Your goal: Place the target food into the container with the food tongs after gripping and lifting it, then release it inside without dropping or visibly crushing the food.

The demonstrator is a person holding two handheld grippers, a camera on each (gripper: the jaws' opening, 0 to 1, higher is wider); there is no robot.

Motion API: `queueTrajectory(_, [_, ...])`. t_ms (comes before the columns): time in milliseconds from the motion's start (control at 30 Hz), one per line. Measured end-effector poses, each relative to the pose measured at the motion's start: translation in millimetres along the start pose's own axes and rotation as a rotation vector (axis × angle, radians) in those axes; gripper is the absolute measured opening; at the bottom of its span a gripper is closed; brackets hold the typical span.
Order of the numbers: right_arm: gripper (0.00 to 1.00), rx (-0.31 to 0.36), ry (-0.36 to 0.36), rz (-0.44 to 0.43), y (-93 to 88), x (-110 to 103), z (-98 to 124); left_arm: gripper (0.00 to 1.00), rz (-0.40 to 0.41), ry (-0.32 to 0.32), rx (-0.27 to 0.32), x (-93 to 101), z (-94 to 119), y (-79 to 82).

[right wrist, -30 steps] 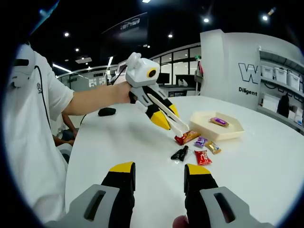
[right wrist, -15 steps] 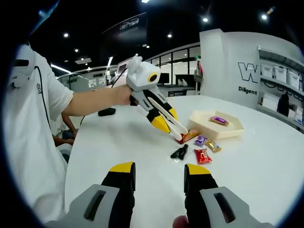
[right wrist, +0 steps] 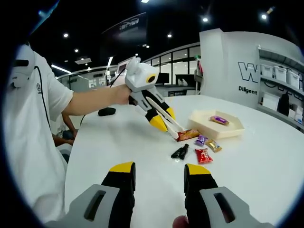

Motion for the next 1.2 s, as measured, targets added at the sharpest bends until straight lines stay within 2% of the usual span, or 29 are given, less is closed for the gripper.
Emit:
queueTrajectory(300, [0.36, 0.000, -0.001, 0.000, -0.1, -1, 0, 0.21, -0.003, 0.025, -0.021, -8.3, 5, -7.1])
queueTrajectory(500, [0.36, -0.001, -0.001, -0.001, -0.9, 0, 0, 0.21, 0.003, 0.012, -0.031, -10.6, 10, -10.7])
queueTrajectory(633, [0.36, 0.002, -0.001, -0.001, -0.2, -1, 0, 0.21, 0.043, -0.018, 0.004, -6.0, 16, -5.5])
queueTrajectory(867, [0.36, 0.001, 0.000, -0.001, 0.5, -1, 0, 0.21, 0.022, -0.052, 0.003, 13.0, 7, 0.3])
queueTrajectory(1200, [0.36, 0.000, -0.004, -0.004, -1.4, 0, 1, 0.21, 0.047, -0.038, -0.023, 7.4, 12, -8.5])
Point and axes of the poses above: the point that each gripper's makers call its tool centre point, and the gripper's own axes: z roughly backward along the fingers, x roughly to its right, y roughly out of its top, the point moved 1 cm from there along z, roughly backward along the fingers, and after that the axes turned 8 degrees about y, right-handed, at the moved point
